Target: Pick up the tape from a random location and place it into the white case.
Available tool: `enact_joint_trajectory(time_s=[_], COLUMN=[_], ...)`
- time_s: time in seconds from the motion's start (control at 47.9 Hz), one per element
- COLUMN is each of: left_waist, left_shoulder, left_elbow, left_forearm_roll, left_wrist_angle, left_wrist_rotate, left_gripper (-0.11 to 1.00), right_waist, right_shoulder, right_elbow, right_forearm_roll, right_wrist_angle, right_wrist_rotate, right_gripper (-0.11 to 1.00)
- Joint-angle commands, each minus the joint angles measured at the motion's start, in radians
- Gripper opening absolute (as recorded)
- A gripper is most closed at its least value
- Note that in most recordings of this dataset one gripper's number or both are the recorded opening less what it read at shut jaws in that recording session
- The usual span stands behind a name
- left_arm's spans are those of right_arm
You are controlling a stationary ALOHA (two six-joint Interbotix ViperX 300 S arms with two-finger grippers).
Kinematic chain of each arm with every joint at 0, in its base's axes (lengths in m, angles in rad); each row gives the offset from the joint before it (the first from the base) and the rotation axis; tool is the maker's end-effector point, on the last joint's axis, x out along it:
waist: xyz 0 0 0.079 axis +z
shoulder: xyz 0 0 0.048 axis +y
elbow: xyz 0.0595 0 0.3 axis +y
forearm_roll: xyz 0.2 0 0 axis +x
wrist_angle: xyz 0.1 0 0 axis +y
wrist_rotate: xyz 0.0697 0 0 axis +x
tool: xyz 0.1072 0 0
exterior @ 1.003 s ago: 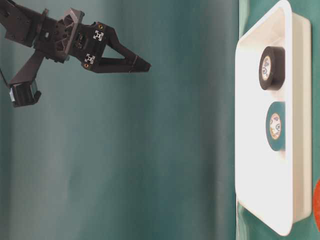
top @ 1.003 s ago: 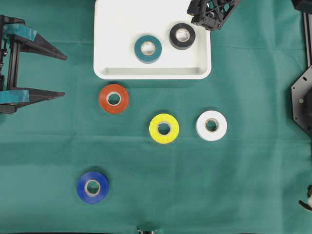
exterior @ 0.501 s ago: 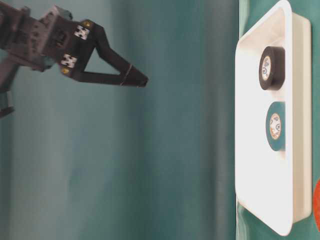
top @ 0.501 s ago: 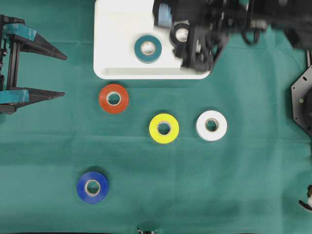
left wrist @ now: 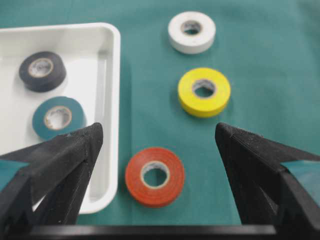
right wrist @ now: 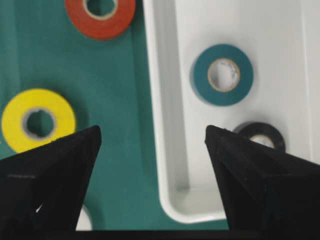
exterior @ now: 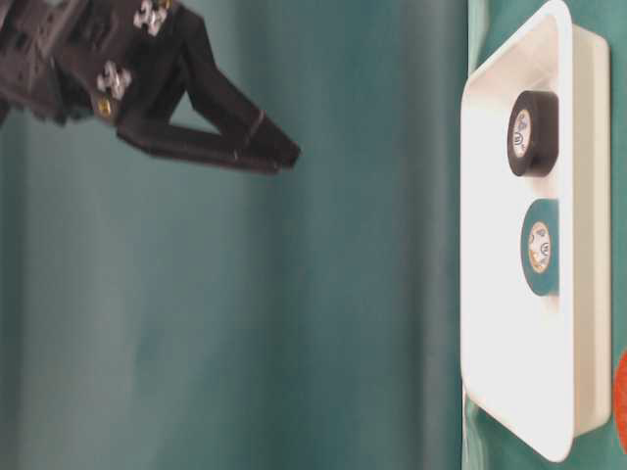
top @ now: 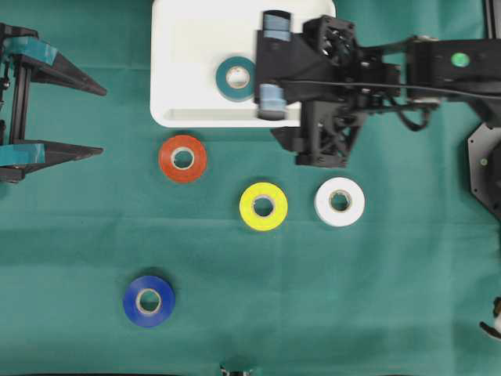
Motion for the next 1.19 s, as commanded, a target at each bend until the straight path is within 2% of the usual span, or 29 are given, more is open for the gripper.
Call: enact_joint_trajectory(time_s=[0.0, 0.188, 0.355, 0.627, 0.794, 1.17], left_waist=[-0.002, -0.002, -0.002, -0.002, -0.002, -0.002], left_shoulder=[-0.002, -0.005, -0.017, -0.034, -0.037, -0.038], left_elbow=[-0.029, -0.026, -0.025, -0.018, -0.018, -0.015], left_forearm_roll=[0.000, -0.002, 0.000, 0.000, 0.000, 0.000], left_wrist_angle=[-0.005, -0.005, -0.005, -0.005, -0.002, -0.002], left_wrist_rotate=[-0.002, -0.002, -0.002, 0.000, -0.002, 0.000], left_gripper=[0.99, 0.99, 0.99, 0.99, 0.99, 0.99], right_waist=[0.003, 0.003, -0.005, -0.032, -0.060, -0.063], right_shoulder=[-0.083, -0.276, -0.419, -0.497, -0.497, -0.495], right_elbow=[0.043, 0.221, 0.376, 0.595, 0.657, 0.660], right_forearm_roll=[-0.002, -0.002, -0.002, -0.002, -0.002, -0.002], right_wrist_angle=[-0.055, -0.236, -0.397, -0.678, -0.769, -0.770], right_wrist_rotate=[0.002, 0.014, 0.054, 0.074, 0.074, 0.074], right_gripper=[0.83, 0.83, 0.83, 0.83, 0.83, 0.83])
